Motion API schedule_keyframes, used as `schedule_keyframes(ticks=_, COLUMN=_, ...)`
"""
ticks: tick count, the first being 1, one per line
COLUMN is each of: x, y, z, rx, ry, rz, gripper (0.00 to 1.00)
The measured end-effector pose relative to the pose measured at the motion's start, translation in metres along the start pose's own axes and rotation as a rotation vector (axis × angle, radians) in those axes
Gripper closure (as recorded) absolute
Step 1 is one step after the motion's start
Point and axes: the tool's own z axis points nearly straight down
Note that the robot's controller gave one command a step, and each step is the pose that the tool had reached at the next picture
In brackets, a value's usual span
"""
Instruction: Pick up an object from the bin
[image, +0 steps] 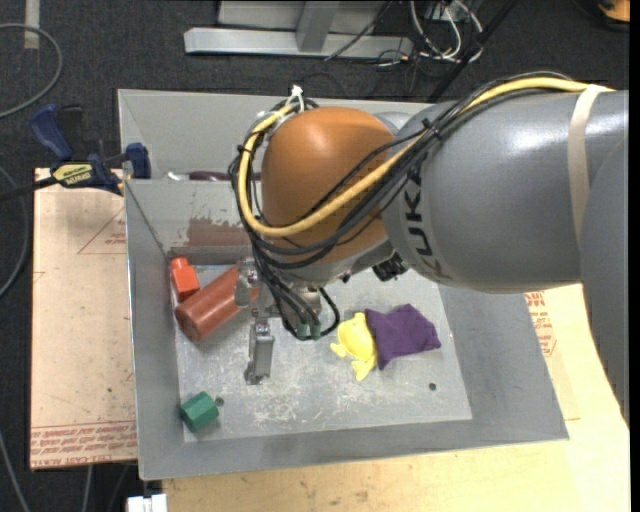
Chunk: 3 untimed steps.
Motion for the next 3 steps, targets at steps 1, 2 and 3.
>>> schedule_keyframes(ticks=1, x=-0.001, y=-0.001, z=-0.005, rx=-0.001, ry=-0.006, rz=0.004, gripper=0.00)
schedule_keyframes(ticks=2, x=-0.041, y=0.005, z=0.029, rx=-0.007, ry=-0.017, rz=0.007, gripper=0.00)
schedule_keyframes(ticks=3, x=-0.053, y=0.003, z=0.084, rx=-0.002, ry=-0.010, rz=-0.055, gripper=0.00)
